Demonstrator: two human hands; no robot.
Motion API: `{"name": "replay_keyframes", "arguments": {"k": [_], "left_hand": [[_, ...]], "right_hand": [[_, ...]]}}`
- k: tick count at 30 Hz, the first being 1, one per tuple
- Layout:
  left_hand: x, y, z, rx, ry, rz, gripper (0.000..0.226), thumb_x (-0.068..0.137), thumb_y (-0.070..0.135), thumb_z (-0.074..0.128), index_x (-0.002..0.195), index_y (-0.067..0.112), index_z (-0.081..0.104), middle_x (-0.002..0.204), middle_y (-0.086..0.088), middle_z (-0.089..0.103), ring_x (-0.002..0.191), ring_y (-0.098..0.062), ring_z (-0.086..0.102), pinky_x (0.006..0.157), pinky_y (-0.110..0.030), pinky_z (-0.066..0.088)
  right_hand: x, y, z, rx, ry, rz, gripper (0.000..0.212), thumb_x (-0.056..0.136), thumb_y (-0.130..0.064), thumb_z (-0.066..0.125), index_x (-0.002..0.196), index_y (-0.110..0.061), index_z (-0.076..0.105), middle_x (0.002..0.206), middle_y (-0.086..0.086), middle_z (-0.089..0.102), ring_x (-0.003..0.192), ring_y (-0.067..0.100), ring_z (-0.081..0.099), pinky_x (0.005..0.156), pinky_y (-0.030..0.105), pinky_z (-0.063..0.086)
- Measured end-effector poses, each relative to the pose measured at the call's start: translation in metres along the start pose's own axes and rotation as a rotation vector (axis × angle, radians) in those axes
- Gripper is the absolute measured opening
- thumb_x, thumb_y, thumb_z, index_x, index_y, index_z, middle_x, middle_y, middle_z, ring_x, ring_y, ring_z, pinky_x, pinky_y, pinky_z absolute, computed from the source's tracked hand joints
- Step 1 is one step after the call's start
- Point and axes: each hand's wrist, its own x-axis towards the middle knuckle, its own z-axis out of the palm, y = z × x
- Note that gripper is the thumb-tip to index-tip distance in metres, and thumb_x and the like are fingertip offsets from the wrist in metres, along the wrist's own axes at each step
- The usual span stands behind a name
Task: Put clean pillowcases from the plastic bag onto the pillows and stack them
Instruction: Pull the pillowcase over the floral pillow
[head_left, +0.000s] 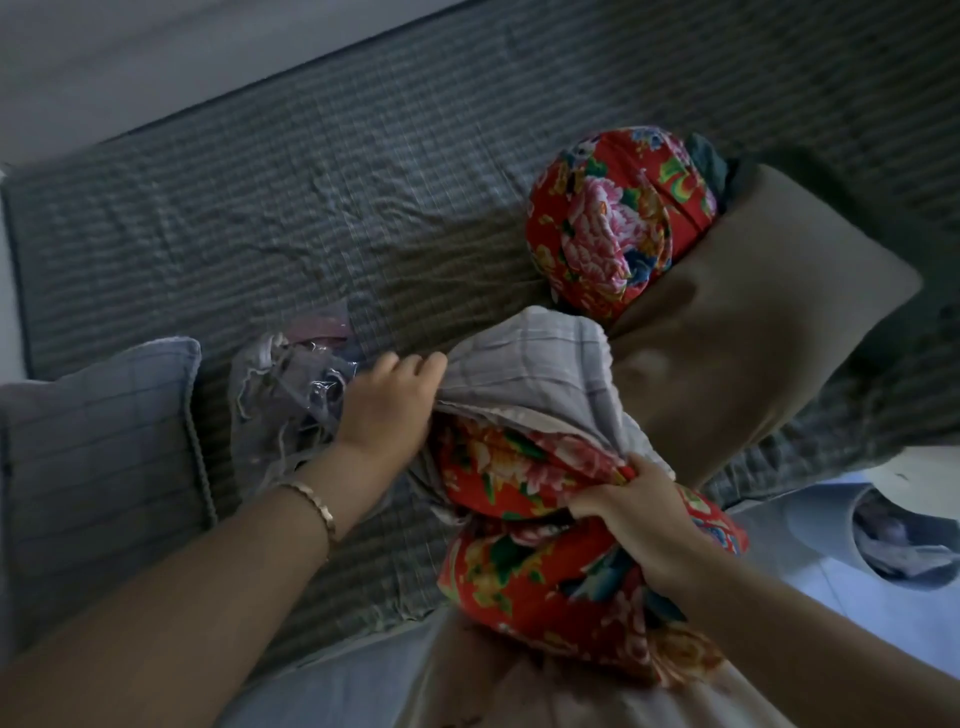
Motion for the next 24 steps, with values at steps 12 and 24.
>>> {"name": "replay_keyframes", "arguments": {"k": [12, 24], "left_hand": [[-0.073, 0.068, 0.021, -0.376, -0.227, 0.042, 0.022, 0.075, 0.025, 0.052, 0.09, 0.019, 0.067, 0.076, -0.004, 0.07, 0.069, -0.024, 0.068, 0.049, -0.025, 0.046], [-0.03, 0.072, 0.004, -0.808, -0.302, -0.233, 0.041, 0.093, 0.012, 0.046, 0.054, 0.016, 0.035, 0.049, -0.004, 0.033, 0.046, -0.018, 0.032, 0.048, -0.03, 0.016]], "right_hand": [[0.023, 0.015, -0.008, 0.324, 0.173, 0.294, 0.042, 0.08, -0.016, 0.067, 0.121, -0.016, 0.056, 0.104, 0.015, 0.065, 0.09, 0.033, 0.064, 0.082, 0.041, 0.054], [0.043, -0.029, -0.017, 0.525, 0.199, 0.112, 0.019, 0.095, -0.015, 0.043, 0.077, -0.017, 0.049, 0.071, 0.008, 0.054, 0.056, 0.024, 0.053, 0.029, 0.019, 0.042]]}}
